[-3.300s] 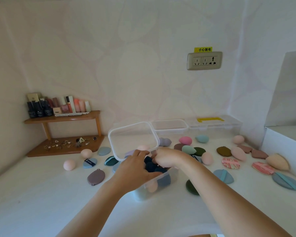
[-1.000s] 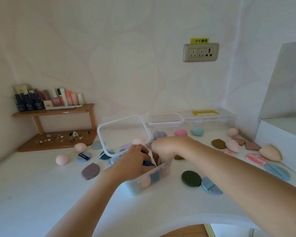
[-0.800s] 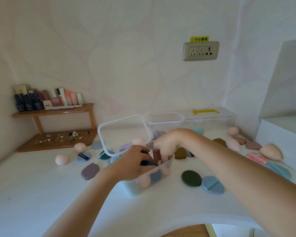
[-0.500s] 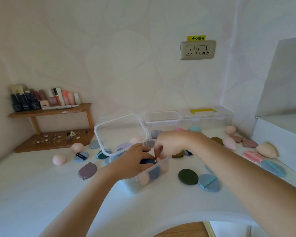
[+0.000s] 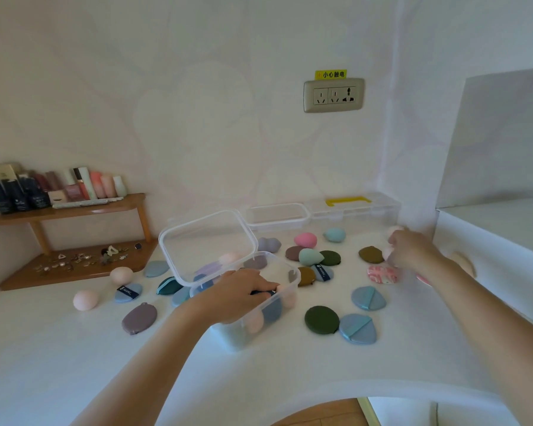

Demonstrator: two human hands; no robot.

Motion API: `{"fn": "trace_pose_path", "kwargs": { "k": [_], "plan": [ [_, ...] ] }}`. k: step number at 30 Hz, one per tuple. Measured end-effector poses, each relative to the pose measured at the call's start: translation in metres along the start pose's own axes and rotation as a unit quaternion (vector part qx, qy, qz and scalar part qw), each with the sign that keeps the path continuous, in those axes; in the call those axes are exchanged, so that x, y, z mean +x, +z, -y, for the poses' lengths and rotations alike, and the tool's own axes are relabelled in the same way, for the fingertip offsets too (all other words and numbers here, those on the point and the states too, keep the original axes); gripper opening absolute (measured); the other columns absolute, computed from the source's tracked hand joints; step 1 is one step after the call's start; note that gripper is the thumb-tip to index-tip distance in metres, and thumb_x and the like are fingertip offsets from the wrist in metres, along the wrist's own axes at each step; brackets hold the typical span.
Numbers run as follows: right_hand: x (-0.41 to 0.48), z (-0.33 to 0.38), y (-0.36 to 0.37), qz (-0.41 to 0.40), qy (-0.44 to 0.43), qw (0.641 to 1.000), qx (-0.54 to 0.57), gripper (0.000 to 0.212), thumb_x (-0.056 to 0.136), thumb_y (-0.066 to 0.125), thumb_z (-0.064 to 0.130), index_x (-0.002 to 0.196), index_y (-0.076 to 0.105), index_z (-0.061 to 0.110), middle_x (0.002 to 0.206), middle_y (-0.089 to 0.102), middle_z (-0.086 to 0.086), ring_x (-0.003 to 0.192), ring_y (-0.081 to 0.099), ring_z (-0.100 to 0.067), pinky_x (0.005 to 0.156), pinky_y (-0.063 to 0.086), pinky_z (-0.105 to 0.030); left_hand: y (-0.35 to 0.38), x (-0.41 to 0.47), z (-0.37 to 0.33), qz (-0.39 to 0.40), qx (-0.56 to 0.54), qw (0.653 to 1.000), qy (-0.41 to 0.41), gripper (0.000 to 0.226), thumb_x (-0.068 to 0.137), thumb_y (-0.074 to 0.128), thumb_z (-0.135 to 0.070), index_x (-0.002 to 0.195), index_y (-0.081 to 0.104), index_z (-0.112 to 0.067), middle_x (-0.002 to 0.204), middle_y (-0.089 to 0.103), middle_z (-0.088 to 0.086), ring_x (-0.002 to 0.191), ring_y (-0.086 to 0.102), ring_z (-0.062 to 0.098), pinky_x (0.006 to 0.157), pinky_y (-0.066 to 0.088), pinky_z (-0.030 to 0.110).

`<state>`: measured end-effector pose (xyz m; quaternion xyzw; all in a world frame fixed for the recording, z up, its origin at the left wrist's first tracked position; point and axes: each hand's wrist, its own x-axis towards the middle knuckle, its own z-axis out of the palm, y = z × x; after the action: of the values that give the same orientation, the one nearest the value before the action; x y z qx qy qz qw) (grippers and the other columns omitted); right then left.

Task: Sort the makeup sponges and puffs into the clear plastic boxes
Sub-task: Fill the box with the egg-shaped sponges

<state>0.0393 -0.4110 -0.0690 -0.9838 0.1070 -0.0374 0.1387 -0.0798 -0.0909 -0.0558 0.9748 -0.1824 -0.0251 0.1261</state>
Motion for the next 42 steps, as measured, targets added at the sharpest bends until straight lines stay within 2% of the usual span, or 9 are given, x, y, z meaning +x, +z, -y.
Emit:
{"fn": "trace_pose_path", "kwargs": {
  "k": [5, 9, 16, 20, 26, 32, 37, 40, 42],
  "plan": [
    [0.003, 0.001, 0.009, -0.022, 0.018, 0.999, 0.043, 0.032, 0.084, 0.055, 0.018, 0.115, 0.047, 0.011, 0.106, 0.06, -0.011, 0.095, 0.061, -0.027, 0.079, 0.05, -0.031, 0.005, 0.005, 0.003, 0.003, -0.008, 1.0, -0.012, 0.029, 0.098, 0.045, -0.034, 0.121, 0.061, -0.036, 0.113, 0.062, -0.008, 0.099, 0.054, 0.013, 0.094, 0.046, 0.033],
    [-0.007, 0.016, -0.008, -0.06, -0.016, 0.998, 0.0, 0.035, 0.088, 0.053, 0.015, 0.122, 0.052, 0.009, 0.123, 0.052, -0.013, 0.109, 0.054, -0.031, 0.084, 0.046, -0.033, 0.004, 0.004, 0.002, 0.004, -0.011, 1.0, -0.011, 0.03, 0.098, 0.043, -0.033, 0.122, 0.061, -0.033, 0.117, 0.062, -0.006, 0.104, 0.052, 0.015, 0.098, 0.043, 0.035],
    [-0.072, 0.095, -0.048, 0.003, -0.296, 0.942, 0.155, 0.032, 0.083, 0.066, 0.017, 0.114, 0.055, 0.018, 0.111, 0.06, 0.0, 0.095, 0.058, -0.016, 0.075, 0.045, -0.027, 0.006, 0.002, 0.001, 0.002, -0.001, 1.0, -0.009, 0.034, 0.099, 0.04, -0.032, 0.13, 0.054, -0.029, 0.131, 0.053, -0.01, 0.118, 0.043, 0.008, 0.106, 0.035, 0.03],
    [-0.112, 0.144, -0.035, 0.074, -0.413, 0.905, 0.068, 0.021, 0.081, 0.056, 0.014, 0.098, 0.067, 0.019, 0.1, 0.066, 0.001, 0.086, 0.062, -0.018, 0.079, 0.051, -0.033, 0.007, -0.001, 0.001, -0.015, -0.01, 1.0, -0.001, 0.032, 0.099, 0.042, -0.033, 0.126, 0.057, -0.033, 0.126, 0.053, -0.011, 0.114, 0.043, 0.008, 0.103, 0.036, 0.031],
    [-0.125, 0.172, -0.016, 0.145, -0.399, 0.902, -0.076, 0.019, 0.086, 0.048, -0.001, 0.081, 0.064, 0.005, 0.067, 0.046, -0.004, 0.066, 0.047, -0.021, 0.049, 0.03, -0.023, 0.006, -0.006, 0.0, -0.021, -0.065, 0.998, 0.004, 0.028, 0.095, 0.05, -0.03, 0.119, 0.064, -0.034, 0.122, 0.06, -0.013, 0.108, 0.053, 0.008, 0.099, 0.041, 0.024],
    [-0.117, 0.182, -0.007, 0.167, -0.387, 0.901, -0.102, 0.025, 0.089, 0.051, 0.002, 0.112, 0.059, 0.004, 0.092, 0.055, -0.009, 0.084, 0.06, -0.027, 0.067, 0.049, -0.035, 0.007, -0.008, 0.0, -0.08, -0.099, 0.992, -0.017, 0.022, 0.091, 0.058, -0.03, 0.11, 0.069, -0.033, 0.111, 0.065, -0.018, 0.086, 0.055, -0.004, 0.068, 0.036, -0.003],
    [-0.111, 0.186, -0.003, 0.177, -0.384, 0.899, -0.116, 0.034, 0.088, 0.056, 0.003, 0.122, 0.056, 0.007, 0.101, 0.05, -0.004, 0.096, 0.061, -0.028, 0.083, 0.055, -0.037, 0.008, -0.008, 0.001, -0.088, -0.105, 0.989, -0.052, 0.021, 0.087, 0.061, -0.038, 0.105, 0.069, -0.032, 0.1, 0.064, -0.016, 0.076, 0.053, -0.003, 0.06, 0.039, 0.002],
    [-0.105, 0.187, -0.002, 0.219, -0.353, 0.908, -0.059, 0.029, 0.088, 0.056, 0.003, 0.117, 0.061, 0.002, 0.102, 0.058, -0.012, 0.077, 0.06, -0.023, 0.055, 0.051, -0.021, 0.008, -0.008, 0.0, -0.107, -0.131, 0.983, -0.069, 0.021, 0.084, 0.066, -0.038, 0.101, 0.061, -0.027, 0.088, 0.064, -0.011, 0.071, 0.054, -0.001, 0.055, 0.041, 0.003],
    [-0.103, 0.18, -0.005, 0.24, -0.344, 0.908, 0.009, 0.024, 0.086, 0.062, 0.008, 0.11, 0.065, 0.005, 0.098, 0.065, -0.012, 0.068, 0.058, -0.018, 0.052, 0.048, -0.018, 0.008, -0.008, 0.0, -0.103, -0.16, 0.98, -0.068, 0.027, 0.082, 0.069, -0.038, 0.102, 0.057, -0.026, 0.092, 0.067, -0.008, 0.075, 0.06, 0.002, 0.061, 0.046, 0.004]
  ]
}}
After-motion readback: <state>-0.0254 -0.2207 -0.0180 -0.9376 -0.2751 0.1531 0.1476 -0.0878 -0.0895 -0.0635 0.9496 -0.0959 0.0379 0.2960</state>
